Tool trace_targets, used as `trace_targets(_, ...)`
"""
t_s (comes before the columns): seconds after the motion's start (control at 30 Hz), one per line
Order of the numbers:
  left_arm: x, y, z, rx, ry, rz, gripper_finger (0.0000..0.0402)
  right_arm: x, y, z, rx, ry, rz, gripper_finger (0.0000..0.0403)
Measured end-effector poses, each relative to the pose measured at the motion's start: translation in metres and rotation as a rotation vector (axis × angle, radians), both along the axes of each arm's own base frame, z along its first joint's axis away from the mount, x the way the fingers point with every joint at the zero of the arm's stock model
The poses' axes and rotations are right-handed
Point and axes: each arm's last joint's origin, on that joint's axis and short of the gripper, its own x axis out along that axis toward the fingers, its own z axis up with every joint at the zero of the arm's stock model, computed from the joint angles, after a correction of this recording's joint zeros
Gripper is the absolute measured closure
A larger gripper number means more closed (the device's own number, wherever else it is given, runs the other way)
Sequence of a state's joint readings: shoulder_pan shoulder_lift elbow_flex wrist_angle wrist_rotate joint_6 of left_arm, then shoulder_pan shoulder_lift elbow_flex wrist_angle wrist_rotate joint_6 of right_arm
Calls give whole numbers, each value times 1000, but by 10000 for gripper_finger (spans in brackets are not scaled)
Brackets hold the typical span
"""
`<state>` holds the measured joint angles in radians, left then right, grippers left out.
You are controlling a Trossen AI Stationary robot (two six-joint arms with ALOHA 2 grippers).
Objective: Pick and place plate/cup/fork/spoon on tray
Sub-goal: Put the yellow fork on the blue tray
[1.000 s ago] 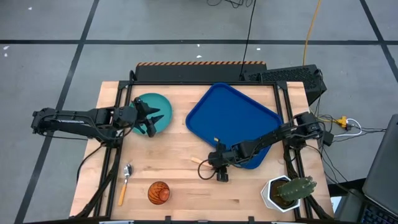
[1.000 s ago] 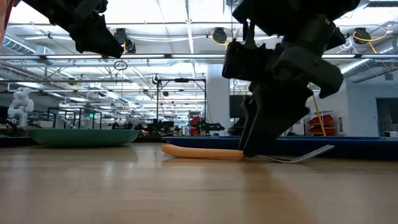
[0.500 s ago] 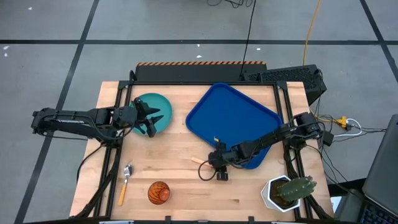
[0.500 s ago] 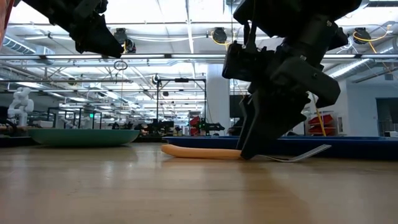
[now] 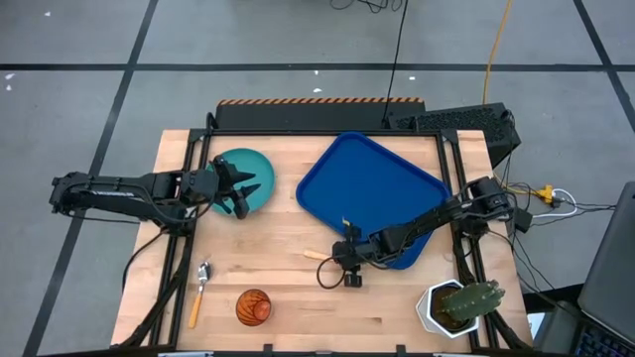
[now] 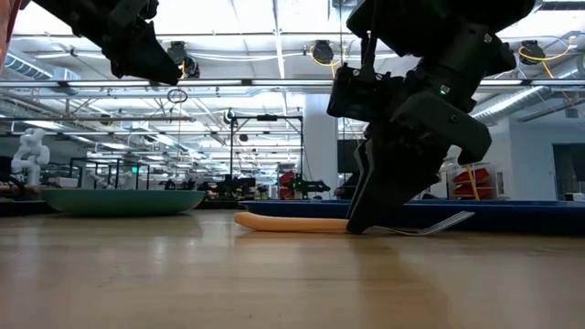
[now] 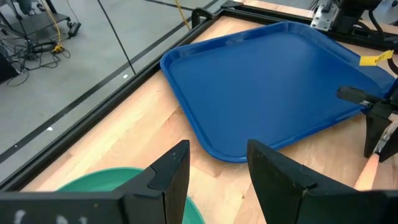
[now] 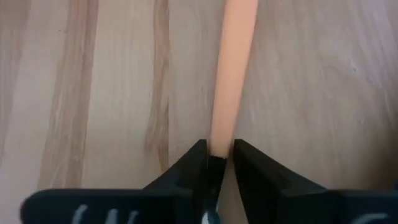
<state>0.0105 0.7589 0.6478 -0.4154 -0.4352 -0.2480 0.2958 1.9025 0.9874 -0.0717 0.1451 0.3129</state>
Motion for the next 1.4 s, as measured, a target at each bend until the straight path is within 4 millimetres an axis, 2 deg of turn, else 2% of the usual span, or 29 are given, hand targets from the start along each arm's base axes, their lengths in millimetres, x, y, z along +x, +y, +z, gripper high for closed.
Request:
trace_targets(0.17, 0, 0, 0, 3, 2, -1, 238, -1, 0, -1, -23, 9, 36, 389)
trace_targets(0.43, 0, 0, 0, 3, 7, -8, 238, -2, -2, 21, -83, -63, 61, 391)
trace_targets(0.77, 0, 0, -1, -2, 13, -21, 238, -1, -2, 87, -94, -230, 76, 392)
trace_targets(0.87, 0, 0, -1, -2, 15, -21, 238, -2, -2, 110, -96, -274, 140, 392)
trace_targets(1.07, 0, 0, -1, -2, 15, -21, 238, -29, -13, 125, -235, -111, 432, 392)
trace_targets(1.4, 0, 0, 0, -8, 1, -17, 238, -71, -62, 131, -284, 272, 588, 392)
